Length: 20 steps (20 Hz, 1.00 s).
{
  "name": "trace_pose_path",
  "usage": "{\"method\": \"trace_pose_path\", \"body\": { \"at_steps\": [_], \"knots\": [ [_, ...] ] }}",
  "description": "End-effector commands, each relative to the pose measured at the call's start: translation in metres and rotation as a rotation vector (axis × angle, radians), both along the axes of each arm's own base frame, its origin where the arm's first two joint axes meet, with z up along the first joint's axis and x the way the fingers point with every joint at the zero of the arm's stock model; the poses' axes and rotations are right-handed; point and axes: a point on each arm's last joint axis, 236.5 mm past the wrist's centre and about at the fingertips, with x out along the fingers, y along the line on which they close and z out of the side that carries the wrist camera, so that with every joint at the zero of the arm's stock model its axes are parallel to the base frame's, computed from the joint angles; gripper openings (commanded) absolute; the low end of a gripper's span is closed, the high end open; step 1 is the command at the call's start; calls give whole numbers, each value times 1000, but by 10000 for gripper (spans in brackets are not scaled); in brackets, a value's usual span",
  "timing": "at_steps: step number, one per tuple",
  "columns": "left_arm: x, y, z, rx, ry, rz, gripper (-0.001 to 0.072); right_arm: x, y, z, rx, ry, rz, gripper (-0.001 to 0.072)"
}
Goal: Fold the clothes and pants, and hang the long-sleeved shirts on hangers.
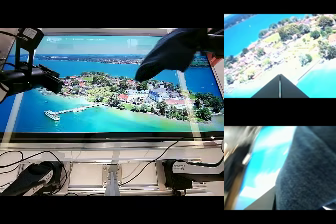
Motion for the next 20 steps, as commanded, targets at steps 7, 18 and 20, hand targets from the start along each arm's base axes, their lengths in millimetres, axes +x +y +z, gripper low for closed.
{"method": "trace_pose_path", "body": {
  "at_steps": [7,18,20],
  "knots": [
    [3,8,8,28,-39,16,53,-171,-331,-86,-67,343,-885,21],
    [3,8,6,29,-36,16,53,-362,-313,-229,-128,1038,-1057,21],
    [3,8,6,29,-36,16,53,-396,-312,-218,-172,1110,-1107,21]
  ]
}}
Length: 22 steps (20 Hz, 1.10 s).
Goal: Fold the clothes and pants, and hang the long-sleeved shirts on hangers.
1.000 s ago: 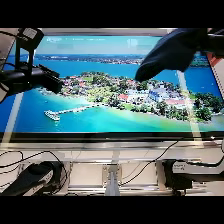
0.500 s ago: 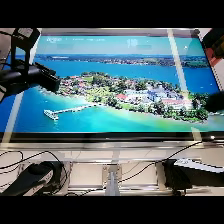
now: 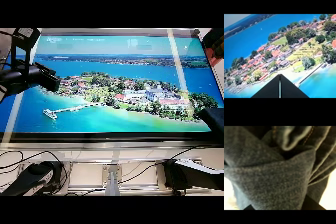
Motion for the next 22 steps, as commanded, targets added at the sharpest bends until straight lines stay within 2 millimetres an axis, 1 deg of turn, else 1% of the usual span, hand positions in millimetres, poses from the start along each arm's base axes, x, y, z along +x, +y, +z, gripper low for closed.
{"method": "trace_pose_path", "body": {
  "at_steps": [1,4,5,6,7,8,13,14,15,17,18,19,20,22],
  "knots": [
    [0,0,0,1,0,1,53,-67,-1,12,-36,179,-97,21],
    [0,0,0,1,0,1,53,-97,-2,20,-58,246,-137,21],
    [0,0,0,1,1,1,52,-104,-4,21,-65,264,-145,33],
    [0,0,0,1,1,1,52,-106,-6,21,-74,270,-150,298],
    [0,0,0,1,1,1,52,-107,-6,22,-76,273,-148,720],
    [0,0,0,1,0,1,52,-106,-7,22,-81,273,-140,697],
    [0,0,0,1,0,1,52,-116,-14,24,-114,313,-142,695],
    [0,0,0,0,0,1,52,-115,-15,24,-118,309,-142,694],
    [0,0,0,1,0,1,53,-108,-17,24,-123,283,-139,692],
    [0,0,0,1,0,1,52,-76,-18,24,-135,179,-111,680],
    [0,0,0,1,0,1,52,-52,-17,25,-148,134,-52,608],
    [0,0,0,1,0,1,52,-27,-13,27,-160,101,15,562],
    [0,0,0,1,0,1,52,2,-6,28,-178,69,96,476],
    [0,0,0,1,0,1,52,55,17,32,-201,33,251,231]
  ]
}}
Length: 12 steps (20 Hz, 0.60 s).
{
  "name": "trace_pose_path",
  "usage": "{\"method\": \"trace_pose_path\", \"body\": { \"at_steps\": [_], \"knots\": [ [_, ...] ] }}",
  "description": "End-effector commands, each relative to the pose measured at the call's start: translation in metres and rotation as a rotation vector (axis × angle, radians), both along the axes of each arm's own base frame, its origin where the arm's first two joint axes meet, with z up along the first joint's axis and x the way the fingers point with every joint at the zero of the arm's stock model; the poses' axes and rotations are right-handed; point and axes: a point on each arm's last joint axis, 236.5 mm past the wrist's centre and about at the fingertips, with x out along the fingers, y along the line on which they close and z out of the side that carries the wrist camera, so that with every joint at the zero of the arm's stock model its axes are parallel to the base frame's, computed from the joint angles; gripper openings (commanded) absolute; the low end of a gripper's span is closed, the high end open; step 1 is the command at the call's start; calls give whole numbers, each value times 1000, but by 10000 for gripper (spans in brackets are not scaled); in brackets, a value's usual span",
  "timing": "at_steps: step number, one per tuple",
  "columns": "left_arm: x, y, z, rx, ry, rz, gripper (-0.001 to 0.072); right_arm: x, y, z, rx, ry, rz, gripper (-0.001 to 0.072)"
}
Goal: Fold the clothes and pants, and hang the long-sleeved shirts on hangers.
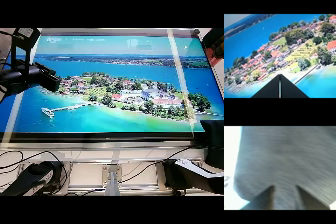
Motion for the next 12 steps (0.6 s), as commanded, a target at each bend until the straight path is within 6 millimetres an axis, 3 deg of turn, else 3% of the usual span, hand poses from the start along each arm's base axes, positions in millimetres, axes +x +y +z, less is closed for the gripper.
{"method": "trace_pose_path", "body": {
  "at_steps": [1,4,7,9,12],
  "knots": [
    [0,0,0,0,0,1,52,89,37,8,-26,-74,255,168],
    [0,0,0,0,0,1,52,149,81,26,-67,-89,462,23],
    [0,0,0,0,0,1,52,192,116,54,-161,-92,674,23],
    [0,0,0,0,0,1,52,209,129,70,-208,-108,770,23],
    [0,0,0,0,0,1,53,218,137,81,-222,-135,792,23]
  ]
}}
